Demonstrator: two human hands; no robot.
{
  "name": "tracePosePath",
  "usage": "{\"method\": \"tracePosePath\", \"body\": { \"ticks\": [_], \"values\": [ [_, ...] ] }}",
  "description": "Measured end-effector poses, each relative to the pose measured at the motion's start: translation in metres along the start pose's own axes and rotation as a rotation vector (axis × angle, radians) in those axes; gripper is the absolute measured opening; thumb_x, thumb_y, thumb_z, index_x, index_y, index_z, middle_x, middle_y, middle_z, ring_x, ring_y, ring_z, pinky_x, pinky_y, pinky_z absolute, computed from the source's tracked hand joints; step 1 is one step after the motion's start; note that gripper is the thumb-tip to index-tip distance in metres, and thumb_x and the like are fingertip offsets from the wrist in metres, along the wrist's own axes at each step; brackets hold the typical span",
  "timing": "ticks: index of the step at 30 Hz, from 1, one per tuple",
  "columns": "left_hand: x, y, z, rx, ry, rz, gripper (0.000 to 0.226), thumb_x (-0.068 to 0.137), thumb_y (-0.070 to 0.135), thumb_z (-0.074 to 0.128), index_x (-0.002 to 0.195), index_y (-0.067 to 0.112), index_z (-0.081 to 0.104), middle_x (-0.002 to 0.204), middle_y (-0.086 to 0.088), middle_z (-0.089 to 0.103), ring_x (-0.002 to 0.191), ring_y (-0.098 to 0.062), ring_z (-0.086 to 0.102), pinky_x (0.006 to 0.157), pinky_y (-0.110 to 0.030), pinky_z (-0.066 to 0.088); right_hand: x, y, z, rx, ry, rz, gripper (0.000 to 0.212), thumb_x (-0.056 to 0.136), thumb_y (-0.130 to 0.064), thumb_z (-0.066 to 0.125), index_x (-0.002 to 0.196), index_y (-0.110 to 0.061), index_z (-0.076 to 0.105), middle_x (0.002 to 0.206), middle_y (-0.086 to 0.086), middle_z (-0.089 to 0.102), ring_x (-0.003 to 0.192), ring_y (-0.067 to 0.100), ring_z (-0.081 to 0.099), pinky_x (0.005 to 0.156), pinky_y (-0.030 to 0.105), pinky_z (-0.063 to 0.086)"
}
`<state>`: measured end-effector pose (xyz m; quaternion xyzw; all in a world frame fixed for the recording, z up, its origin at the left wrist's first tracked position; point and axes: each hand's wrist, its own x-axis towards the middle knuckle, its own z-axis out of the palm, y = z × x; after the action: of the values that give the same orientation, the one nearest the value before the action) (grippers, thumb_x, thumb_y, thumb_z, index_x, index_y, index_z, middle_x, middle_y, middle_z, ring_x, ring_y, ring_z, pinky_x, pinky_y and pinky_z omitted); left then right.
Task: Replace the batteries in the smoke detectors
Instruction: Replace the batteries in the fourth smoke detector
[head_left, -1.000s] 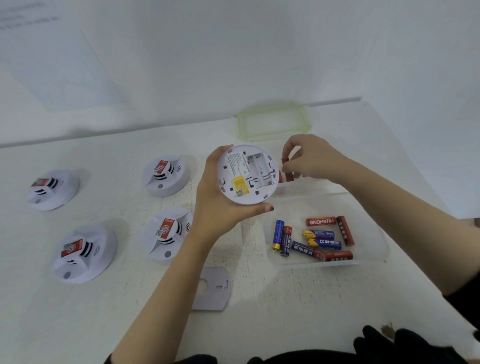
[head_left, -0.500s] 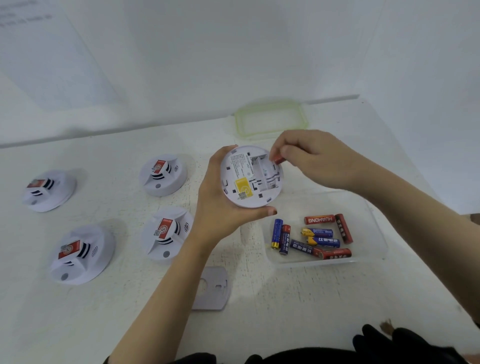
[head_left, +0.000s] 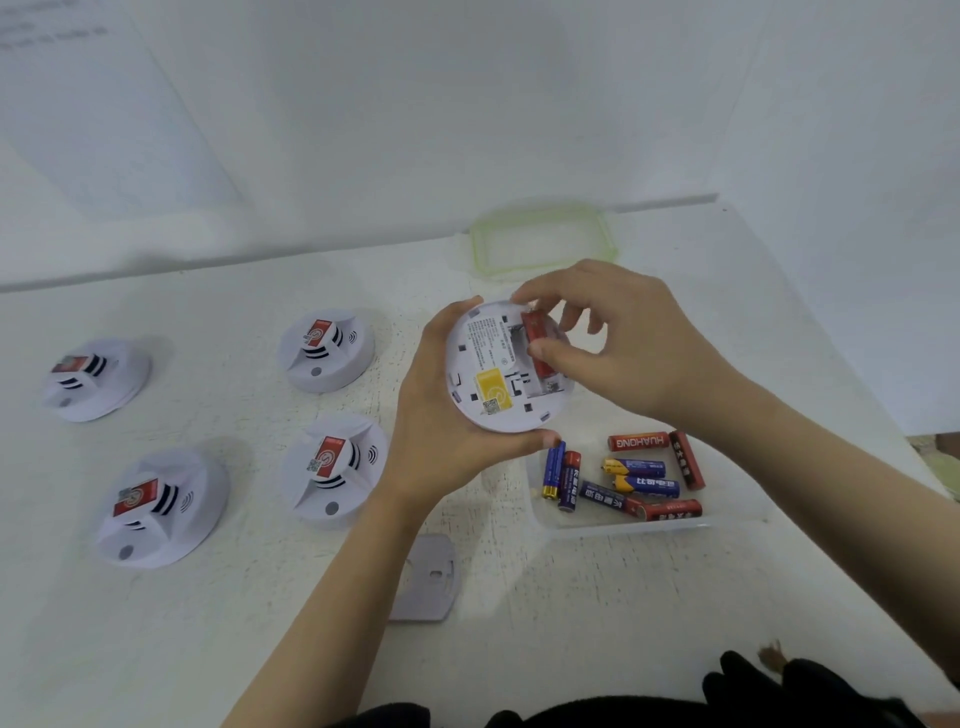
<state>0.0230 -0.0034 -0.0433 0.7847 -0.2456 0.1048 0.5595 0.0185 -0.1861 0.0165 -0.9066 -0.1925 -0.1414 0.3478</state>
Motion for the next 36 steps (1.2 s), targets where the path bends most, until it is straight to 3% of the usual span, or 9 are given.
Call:
{"method": "tracePosePath", "body": {
  "ticks": [4, 6, 9, 17, 21, 26, 30, 33, 36],
  "values": [
    [0.0, 0.003, -0.001, 0.011, 0.028, 0.017, 0.099, 0.047, 0.033, 0.091, 0.13, 0.026, 0.037, 0.123, 0.033, 0.049, 0.117, 0.002, 0.052, 0.092, -0.009, 0.042, -0.007, -0.002, 0.004, 0.038, 0.054, 0.03, 0.029, 0.082, -0.016, 0.066, 0.11, -0.024, 0.063, 0.115, -0.009, 0.055, 0.107, 0.004, 0.049, 0.09, 0.013, 0.038],
    [0.0, 0.005, -0.003, 0.001, 0.047, 0.019, 0.098, 0.047, 0.033, 0.091, 0.13, 0.028, 0.037, 0.123, 0.031, 0.049, 0.117, 0.0, 0.052, 0.092, -0.01, 0.043, -0.01, -0.007, 0.005, 0.192, 0.031, 0.107, 0.026, 0.085, -0.012, 0.064, 0.11, -0.022, 0.063, 0.11, -0.01, 0.061, 0.097, 0.007, 0.06, 0.08, 0.017, 0.052],
    [0.0, 0.008, -0.003, 0.001, 0.052, 0.029, 0.097, 0.047, 0.033, 0.09, 0.129, 0.028, 0.037, 0.122, 0.032, 0.05, 0.116, 0.001, 0.053, 0.092, -0.011, 0.043, -0.015, -0.009, 0.008, 0.292, 0.055, 0.126, 0.025, 0.087, -0.007, 0.062, 0.109, -0.017, 0.063, 0.1, -0.009, 0.065, 0.083, 0.015, 0.069, 0.062, 0.022, 0.057],
    [-0.004, 0.011, -0.001, 0.023, 0.054, 0.056, 0.098, 0.045, 0.029, 0.092, 0.126, 0.022, 0.038, 0.12, 0.038, 0.049, 0.113, 0.01, 0.051, 0.091, -0.006, 0.04, -0.022, -0.007, 0.015, 0.242, 0.119, 0.015, 0.032, 0.085, -0.014, 0.055, 0.115, -0.01, 0.065, 0.101, -0.003, 0.068, 0.089, 0.014, 0.066, 0.069, 0.033, 0.058],
    [-0.006, 0.009, -0.003, 0.02, 0.077, 0.067, 0.103, 0.042, 0.027, 0.095, 0.126, 0.014, 0.038, 0.12, 0.041, 0.047, 0.114, 0.013, 0.049, 0.092, -0.005, 0.039, -0.02, -0.009, 0.017, 0.184, 0.104, -0.095, 0.032, 0.088, -0.007, 0.051, 0.117, -0.003, 0.064, 0.107, 0.01, 0.069, 0.092, 0.015, 0.064, 0.068, 0.028, 0.054],
    [-0.01, 0.01, -0.003, -0.031, 0.118, 0.034, 0.094, 0.048, 0.037, 0.085, 0.128, 0.02, 0.038, 0.121, 0.036, 0.049, 0.115, 0.006, 0.052, 0.094, -0.01, 0.041, -0.02, -0.01, 0.02, 0.216, 0.088, -0.109, 0.034, 0.087, -0.004, 0.051, 0.119, 0.001, 0.061, 0.115, -0.005, 0.058, 0.109, 0.011, 0.056, 0.079, 0.016, 0.053],
    [-0.009, 0.008, -0.002, -0.006, 0.114, 0.045, 0.093, 0.049, 0.04, 0.084, 0.127, 0.021, 0.037, 0.121, 0.037, 0.048, 0.115, 0.007, 0.051, 0.094, -0.01, 0.04, -0.02, -0.006, 0.018, 0.327, 0.074, -0.007, 0.035, 0.086, -0.008, 0.051, 0.119, -0.011, 0.063, 0.116, -0.005, 0.06, 0.109, 0.009, 0.058, 0.08, 0.023, 0.056],
    [-0.01, 0.008, -0.001, 0.0, 0.102, 0.035, 0.092, 0.05, 0.04, 0.084, 0.127, 0.03, 0.035, 0.121, 0.036, 0.047, 0.116, 0.005, 0.051, 0.094, -0.01, 0.04, -0.019, -0.002, 0.014, 0.402, 0.052, 0.107, 0.032, 0.084, -0.014, 0.055, 0.112, -0.027, 0.065, 0.109, 0.001, 0.07, 0.098, 0.018, 0.066, 0.076, 0.041, 0.057],
    [-0.009, 0.009, -0.002, 0.013, 0.099, 0.057, 0.094, 0.05, 0.038, 0.085, 0.129, 0.026, 0.035, 0.124, 0.037, 0.044, 0.118, 0.006, 0.048, 0.095, -0.009, 0.039, -0.018, -0.003, 0.01, 0.526, 0.017, 0.154, 0.033, 0.083, -0.013, 0.058, 0.113, -0.027, 0.064, 0.112, 0.0, 0.069, 0.093, 0.027, 0.068, 0.076, 0.047, 0.056]
  ]
}}
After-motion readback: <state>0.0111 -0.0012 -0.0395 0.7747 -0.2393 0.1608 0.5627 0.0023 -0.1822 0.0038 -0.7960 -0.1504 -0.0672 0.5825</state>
